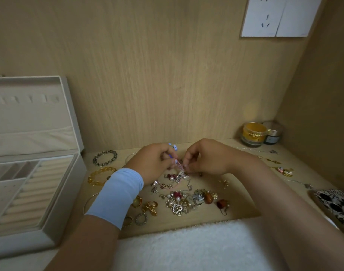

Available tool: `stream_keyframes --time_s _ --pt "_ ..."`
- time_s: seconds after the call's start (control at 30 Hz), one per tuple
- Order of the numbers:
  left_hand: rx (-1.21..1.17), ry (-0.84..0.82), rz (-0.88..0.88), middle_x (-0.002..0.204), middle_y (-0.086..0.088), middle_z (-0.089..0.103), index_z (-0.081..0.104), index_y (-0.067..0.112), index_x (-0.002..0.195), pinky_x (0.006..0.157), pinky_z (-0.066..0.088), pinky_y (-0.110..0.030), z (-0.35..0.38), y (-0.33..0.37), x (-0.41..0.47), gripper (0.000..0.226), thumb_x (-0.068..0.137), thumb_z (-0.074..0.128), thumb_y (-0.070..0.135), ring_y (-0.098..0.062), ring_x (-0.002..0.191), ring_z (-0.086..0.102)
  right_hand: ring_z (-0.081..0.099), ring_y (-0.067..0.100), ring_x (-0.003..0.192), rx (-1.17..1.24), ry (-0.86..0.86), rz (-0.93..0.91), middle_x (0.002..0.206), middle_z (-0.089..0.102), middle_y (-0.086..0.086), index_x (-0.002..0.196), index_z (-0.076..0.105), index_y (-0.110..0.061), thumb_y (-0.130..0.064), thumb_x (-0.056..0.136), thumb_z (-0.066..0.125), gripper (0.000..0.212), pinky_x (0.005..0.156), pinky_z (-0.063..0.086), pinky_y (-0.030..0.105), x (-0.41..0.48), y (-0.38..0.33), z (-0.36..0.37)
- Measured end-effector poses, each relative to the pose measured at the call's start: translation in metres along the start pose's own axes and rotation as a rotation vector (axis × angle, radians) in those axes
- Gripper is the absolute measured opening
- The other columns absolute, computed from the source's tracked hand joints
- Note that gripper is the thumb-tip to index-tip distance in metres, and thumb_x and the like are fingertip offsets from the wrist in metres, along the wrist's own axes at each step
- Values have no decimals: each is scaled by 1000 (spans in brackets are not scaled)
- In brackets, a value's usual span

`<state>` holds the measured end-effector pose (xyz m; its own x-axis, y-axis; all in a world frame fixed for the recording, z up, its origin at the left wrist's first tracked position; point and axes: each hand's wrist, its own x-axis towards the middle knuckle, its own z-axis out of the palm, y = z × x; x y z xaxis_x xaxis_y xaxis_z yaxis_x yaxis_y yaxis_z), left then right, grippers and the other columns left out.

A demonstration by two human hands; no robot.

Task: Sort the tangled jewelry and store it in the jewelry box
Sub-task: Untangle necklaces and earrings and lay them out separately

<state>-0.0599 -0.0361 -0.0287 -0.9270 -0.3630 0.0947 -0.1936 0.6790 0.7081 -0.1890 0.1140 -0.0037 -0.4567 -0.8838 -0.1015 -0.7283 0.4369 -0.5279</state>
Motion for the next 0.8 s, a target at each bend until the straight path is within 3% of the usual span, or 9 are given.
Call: stream_keyframes --time_s 0.1,0.23,0.3,0.37,0.43,0.5,0.6,0.7,0.8 --pt "-32 38 31 80 5 71 58 30 86 74 52 -32 -2 -1 -1 16 92 63 17 -16 74 66 58 -10 60 104 15 1 76 68 -13 87 75 -25 -18 88 74 7 60 42 8 -3 -1 -4" --pt "-38 58 62 77 12 66 63 31 77 69 43 -24 -4 -1 -1 27 92 59 8 1 65 58 62 2 53 306 -5 5 78 70 -1 89 71 -15 -7 94 64 12 56 48 19 -7 -5 -5" --pt "-24 88 57 84 17 63 67 33 74 73 45 -26 -5 0 0 30 92 61 11 2 74 57 63 7 52 366 0 10 77 70 3 94 71 -9 -5 95 63 9 50 45 17 -7 -6 -5" --pt "4 93 59 99 15 61 70 37 71 87 48 -31 -6 1 1 32 90 63 13 -5 91 59 63 13 53 403 -5 28 82 73 9 99 71 -6 -6 95 64 8 45 41 15 -7 -7 -6" --pt "45 51 35 107 14 58 72 38 72 95 47 -33 -6 3 0 24 87 66 20 -7 100 57 63 16 56 412 -11 42 90 75 14 100 71 -6 -9 94 65 9 43 38 17 -7 -7 -6" --pt "120 2 -21 107 17 54 72 37 74 95 47 -34 -5 6 -1 7 81 72 37 -5 99 56 63 16 56 425 -12 49 89 76 11 99 71 -8 -11 94 67 8 43 38 18 -7 -7 -6" --pt "209 -45 -46 101 19 53 70 38 76 87 45 -29 1 8 -1 16 75 76 53 -4 96 54 62 16 57 420 -2 53 83 76 7 95 71 -11 -13 93 67 5 43 38 18 -8 -8 -6" --pt "77 -36 -44 86 18 64 70 33 80 82 47 -26 3 7 0 8 82 77 36 -3 81 60 62 16 56 438 -9 56 92 76 13 95 71 -10 -11 93 66 6 42 37 17 -8 -8 -7" --pt "-87 -35 -72 82 10 73 69 28 83 90 53 -31 1 4 0 7 85 75 24 -9 82 69 62 15 56 436 -9 71 93 76 12 100 70 -7 -12 94 65 10 43 35 18 -8 -6 -8"
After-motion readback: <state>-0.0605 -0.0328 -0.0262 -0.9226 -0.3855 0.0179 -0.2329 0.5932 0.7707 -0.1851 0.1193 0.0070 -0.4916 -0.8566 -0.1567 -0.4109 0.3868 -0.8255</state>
